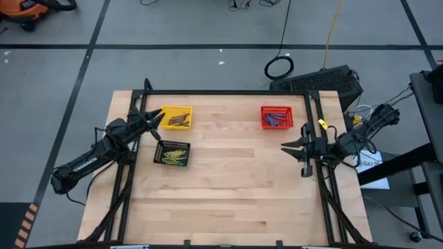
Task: Sort crayons
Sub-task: Return to Home Position
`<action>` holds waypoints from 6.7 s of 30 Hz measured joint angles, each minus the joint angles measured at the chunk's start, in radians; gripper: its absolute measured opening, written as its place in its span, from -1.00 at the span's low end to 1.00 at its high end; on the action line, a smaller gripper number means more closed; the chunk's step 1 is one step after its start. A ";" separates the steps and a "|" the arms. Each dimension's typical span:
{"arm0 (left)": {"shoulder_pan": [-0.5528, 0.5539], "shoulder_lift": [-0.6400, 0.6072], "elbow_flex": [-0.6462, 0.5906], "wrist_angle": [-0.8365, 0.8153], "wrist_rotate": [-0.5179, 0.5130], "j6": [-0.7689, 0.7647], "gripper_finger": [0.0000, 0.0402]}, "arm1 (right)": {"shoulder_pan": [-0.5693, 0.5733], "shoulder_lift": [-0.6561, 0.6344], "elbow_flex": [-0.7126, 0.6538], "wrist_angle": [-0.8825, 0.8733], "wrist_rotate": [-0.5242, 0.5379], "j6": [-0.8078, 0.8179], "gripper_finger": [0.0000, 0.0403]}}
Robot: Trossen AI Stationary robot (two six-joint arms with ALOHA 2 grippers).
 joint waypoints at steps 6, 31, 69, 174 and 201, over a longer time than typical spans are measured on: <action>0.000 0.000 0.000 -0.002 0.000 -0.004 -0.46 | 0.000 -0.069 -0.129 0.021 -0.106 0.016 -0.76; 0.000 0.003 0.000 -0.016 0.092 -0.007 -0.46 | 0.001 -0.115 -0.352 0.087 -0.525 0.053 -0.76; 0.000 0.055 -0.002 -0.014 0.104 -0.009 -0.46 | 0.000 -0.352 -0.352 -0.288 -0.648 0.038 -0.76; 0.000 -0.001 -0.002 0.012 0.103 -0.009 -0.46 | 0.000 -0.492 -0.348 -0.465 -0.653 -0.010 -0.76; 0.000 -0.001 -0.002 0.012 0.103 -0.008 -0.46 | 0.000 -0.492 -0.348 -0.465 -0.652 -0.010 -0.76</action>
